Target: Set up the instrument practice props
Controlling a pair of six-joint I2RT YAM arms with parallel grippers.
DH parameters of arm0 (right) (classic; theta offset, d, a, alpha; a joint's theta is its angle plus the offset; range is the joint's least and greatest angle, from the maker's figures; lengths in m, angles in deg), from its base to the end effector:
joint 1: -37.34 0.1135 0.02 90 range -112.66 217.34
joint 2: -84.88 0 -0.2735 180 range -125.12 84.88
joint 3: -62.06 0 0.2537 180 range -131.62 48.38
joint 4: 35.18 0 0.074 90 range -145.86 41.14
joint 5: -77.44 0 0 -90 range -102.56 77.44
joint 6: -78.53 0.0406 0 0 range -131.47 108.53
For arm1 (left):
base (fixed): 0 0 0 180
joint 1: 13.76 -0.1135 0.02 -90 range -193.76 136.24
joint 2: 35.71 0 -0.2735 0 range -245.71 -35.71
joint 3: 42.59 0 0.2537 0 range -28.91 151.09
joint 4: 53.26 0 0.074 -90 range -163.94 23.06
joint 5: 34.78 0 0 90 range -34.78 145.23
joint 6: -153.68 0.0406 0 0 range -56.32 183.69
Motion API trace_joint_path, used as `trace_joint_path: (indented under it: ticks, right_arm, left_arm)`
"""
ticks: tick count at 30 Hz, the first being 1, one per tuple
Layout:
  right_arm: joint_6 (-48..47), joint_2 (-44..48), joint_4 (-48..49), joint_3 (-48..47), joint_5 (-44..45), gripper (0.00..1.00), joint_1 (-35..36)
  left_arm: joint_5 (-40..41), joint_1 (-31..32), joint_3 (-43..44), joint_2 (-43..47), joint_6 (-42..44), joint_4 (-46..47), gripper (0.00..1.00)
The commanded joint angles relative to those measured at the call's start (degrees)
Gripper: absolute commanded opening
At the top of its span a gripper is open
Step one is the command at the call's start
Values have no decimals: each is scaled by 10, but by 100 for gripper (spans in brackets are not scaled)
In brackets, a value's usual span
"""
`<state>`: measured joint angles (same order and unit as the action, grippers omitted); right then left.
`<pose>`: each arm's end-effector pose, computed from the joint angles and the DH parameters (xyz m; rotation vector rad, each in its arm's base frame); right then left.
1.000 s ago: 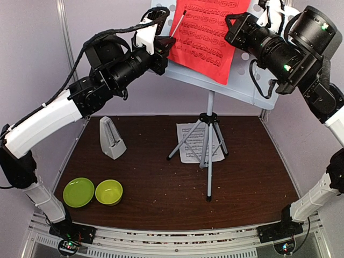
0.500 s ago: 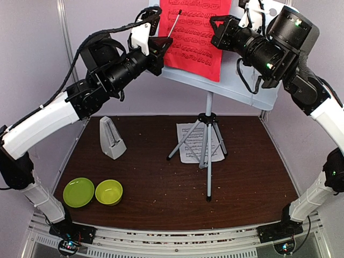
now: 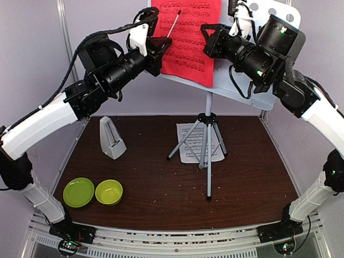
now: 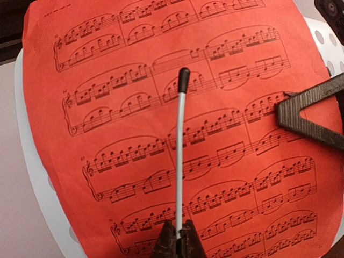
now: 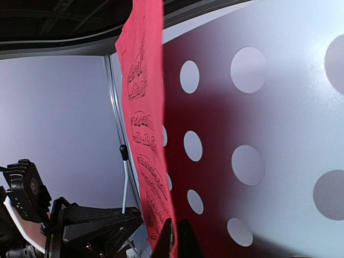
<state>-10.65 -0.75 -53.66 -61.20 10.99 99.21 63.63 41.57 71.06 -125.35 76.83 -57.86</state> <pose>0.1582 0.2615 0.5776 -0.3177 1.2562 0.6879 0.2084 -0.2908 0.5282 0.5949 1.1043 -0.5486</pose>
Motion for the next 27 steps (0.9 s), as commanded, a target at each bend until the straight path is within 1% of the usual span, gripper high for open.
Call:
trace_joint_path:
  ticks: [1, 5, 9, 11, 20, 22, 27]
  right_arm:
    - [15, 13, 23, 14, -42, 5, -10]
    - [21, 13, 18, 11, -42, 21, -12]
    - [27, 24, 11, 19, -31, 31, -12]
    - [31, 33, 8, 25, -25, 33, -12]
    - [46, 79, -3, 62, -9, 34, -11]
    - [49, 83, -5, 65, -11, 30, -11]
    - [47, 77, -6, 66, -30, 14, -11]
  left_arm:
    - [-16, -3, -2, 19, -2, 18, 0]
    - [-16, -3, -2, 19, -1, 17, 0]
    - [-15, -3, 1, 16, 1, 18, 0]
    - [-15, -3, 1, 15, 2, 17, 0]
    - [-11, -3, 5, 11, 15, 16, 0]
    - [-11, -3, 5, 10, 14, 16, 0]
    - [-11, -4, 9, 5, 18, 15, 0]
